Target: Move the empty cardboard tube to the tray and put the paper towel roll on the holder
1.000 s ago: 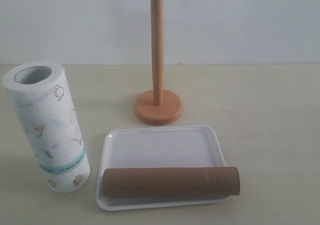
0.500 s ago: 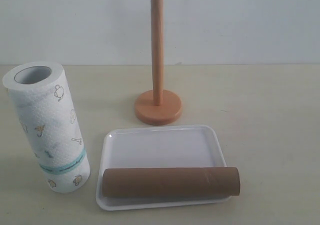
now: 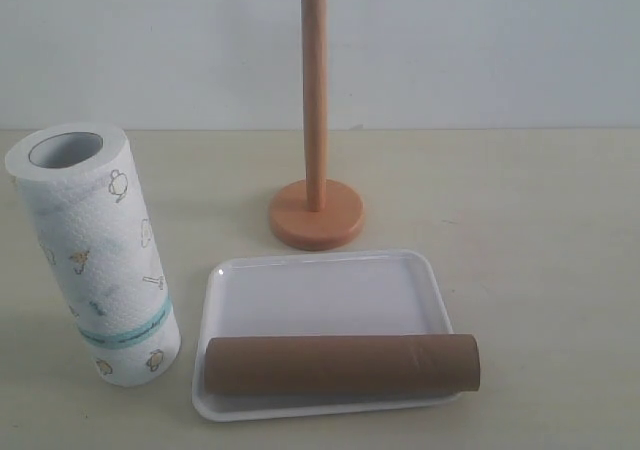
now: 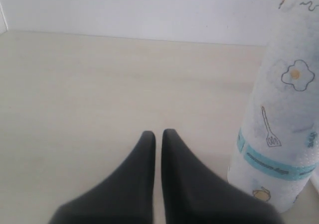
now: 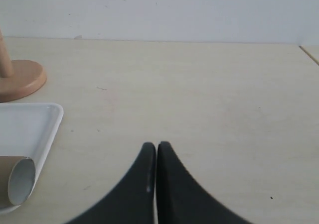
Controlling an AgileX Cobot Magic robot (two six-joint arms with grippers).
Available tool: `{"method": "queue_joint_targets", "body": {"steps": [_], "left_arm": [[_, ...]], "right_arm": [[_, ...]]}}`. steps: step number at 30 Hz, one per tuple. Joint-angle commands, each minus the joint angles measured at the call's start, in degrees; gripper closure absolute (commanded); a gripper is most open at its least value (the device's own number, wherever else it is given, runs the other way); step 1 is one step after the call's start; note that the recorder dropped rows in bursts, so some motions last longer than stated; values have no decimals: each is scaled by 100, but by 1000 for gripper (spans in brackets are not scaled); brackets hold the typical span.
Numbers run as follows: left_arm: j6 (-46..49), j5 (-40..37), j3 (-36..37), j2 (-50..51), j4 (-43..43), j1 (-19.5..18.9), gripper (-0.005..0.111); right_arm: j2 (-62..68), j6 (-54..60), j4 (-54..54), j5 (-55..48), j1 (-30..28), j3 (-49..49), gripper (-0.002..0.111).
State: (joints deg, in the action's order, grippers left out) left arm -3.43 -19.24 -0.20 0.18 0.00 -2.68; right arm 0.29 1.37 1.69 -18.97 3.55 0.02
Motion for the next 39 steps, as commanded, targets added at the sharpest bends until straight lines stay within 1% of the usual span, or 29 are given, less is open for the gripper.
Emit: {"method": "queue_joint_targets", "body": {"steps": [1, 4, 6, 7, 9, 11, 16, 20, 21, 23, 24, 26, 28, 30, 31, 32, 34, 36, 39], "left_arm": [[5, 710, 20, -18, -115, -13, 103], [-19, 1852, 20, -18, -338, -13, 103], [-19, 2421, 20, -18, -338, -13, 103], [-19, 2547, 20, -18, -338, -13, 103], [-19, 2617, 20, -18, -338, -13, 103], [-265, 2617, 20, -18, -322, -13, 103], [-567, 2659, 20, -18, 0, -13, 103], [-733, 2943, 20, 170, 0, -13, 103], [-831, 3046, 20, 251, 117, -13, 103], [-1359, 3229, 20, 395, 639, -13, 103], [-1812, 3425, 20, 482, 1217, -13, 103], [-2928, 4091, 20, 666, 2788, -13, 103], [-3891, 5140, 20, 946, 4731, -13, 103], [-4529, 5646, 20, 1294, 5976, -13, 103], [-4919, 5610, 20, 1478, 6374, -13, 103], [-5273, 5459, 20, 1615, 6590, -13, 103], [-5675, 4988, 20, 1912, 6488, -13, 103], [-5766, 4723, 20, 2100, 6144, -13, 103], [-5766, 4665, 20, 2269, 5544, -13, 103]], "right_arm": [[-29, 4, -4, 27, -15, -2, 108], [-29, 4, -4, 27, -15, -2, 108], [-29, 6, 7, 27, -15, -2, 108], [-29, 6, 7, 27, -15, -2, 108], [-29, 6, 7, 27, -15, -2, 108], [-29, 6, 7, 27, -15, -2, 108], [-29, 6, 7, 27, -15, -2, 108], [-29, 6, 7, 27, -15, -2, 108], [-29, 6, 7, 27, -15, -2, 108], [-29, 6, 7, 27, -15, -2, 108], [-29, 6, 7, 27, -15, -2, 108], [-29, 6, 7, 27, -15, -2, 108], [-29, 6, 7, 27, -15, -2, 108], [-29, 6, 7, 27, -15, -2, 108], [-29, 6, 7, 27, -15, -2, 108], [-29, 6, 7, 27, -15, -2, 108], [-29, 6, 7, 27, -15, -2, 108], [-29, 6, 7, 27, -15, -2, 108], [-29, 6, 7, 27, -15, -2, 108]]}}
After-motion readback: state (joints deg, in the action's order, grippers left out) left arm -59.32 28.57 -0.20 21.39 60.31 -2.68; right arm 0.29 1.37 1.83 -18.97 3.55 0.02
